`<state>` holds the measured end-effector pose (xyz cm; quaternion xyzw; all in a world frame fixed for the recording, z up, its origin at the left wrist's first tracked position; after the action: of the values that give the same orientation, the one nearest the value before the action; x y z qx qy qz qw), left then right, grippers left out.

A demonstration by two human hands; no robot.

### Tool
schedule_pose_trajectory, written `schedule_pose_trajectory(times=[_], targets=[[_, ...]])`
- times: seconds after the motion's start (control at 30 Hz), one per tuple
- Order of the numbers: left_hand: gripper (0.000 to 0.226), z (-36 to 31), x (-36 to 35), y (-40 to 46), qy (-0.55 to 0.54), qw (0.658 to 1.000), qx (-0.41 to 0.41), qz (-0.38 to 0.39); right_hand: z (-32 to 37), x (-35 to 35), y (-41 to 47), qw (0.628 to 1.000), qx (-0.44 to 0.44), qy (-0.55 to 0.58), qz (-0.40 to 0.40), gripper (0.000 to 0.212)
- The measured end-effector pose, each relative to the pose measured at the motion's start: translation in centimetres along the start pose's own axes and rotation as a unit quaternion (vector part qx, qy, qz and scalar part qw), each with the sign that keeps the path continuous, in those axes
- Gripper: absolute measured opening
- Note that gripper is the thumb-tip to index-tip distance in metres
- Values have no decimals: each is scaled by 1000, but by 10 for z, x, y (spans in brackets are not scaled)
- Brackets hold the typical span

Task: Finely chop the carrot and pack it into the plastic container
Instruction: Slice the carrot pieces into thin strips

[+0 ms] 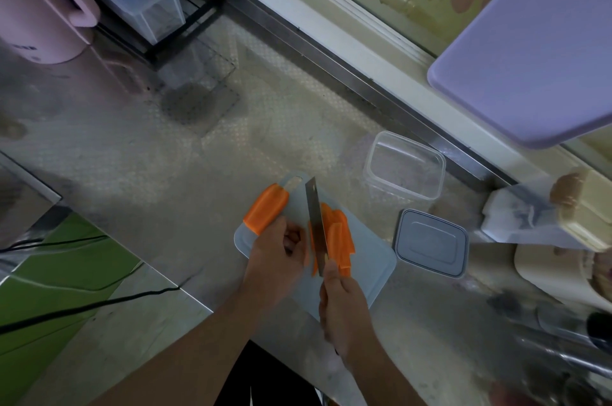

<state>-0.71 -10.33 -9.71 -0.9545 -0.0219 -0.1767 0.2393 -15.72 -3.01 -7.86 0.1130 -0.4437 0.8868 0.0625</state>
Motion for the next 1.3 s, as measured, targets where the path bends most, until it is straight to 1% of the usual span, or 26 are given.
schedule_pose_trajectory(times=[0.2,0.4,0.63,1.0,1.1,1.3], targets=[[15,3,-1,1,1,1000,-4,4,-9,-7,-6,999,-32,18,21,53],[21,9,-2,3,6,1000,-3,7,-14,-10,-9,999,-26,-5,21,58],[20,14,-3,5,14,1000,-4,6,-17,-7,-11,999,-21,-25,19,61],[20,11,-2,4,11,1000,0,3,-20,-7,-11,999,-44,-18,21,57],[20,12,-2,4,10,1000,4,3,-20,-6,-10,999,-34,-34,18,58],[19,10,-1,3,13,1000,-2,3,-24,-7,-10,998,-45,-46,6,56]])
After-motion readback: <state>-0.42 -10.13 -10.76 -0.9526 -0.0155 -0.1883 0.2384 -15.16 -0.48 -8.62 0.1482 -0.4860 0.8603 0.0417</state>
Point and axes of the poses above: each hand's wrist, its own y-axis towards the middle knuckle, its own x-axis out of the back of the hand, z = x × y, the point moved 8 cm from there along y, towards the middle knuckle, and after that the axes turned 2 degrees about -z, right-handed, at the moved point
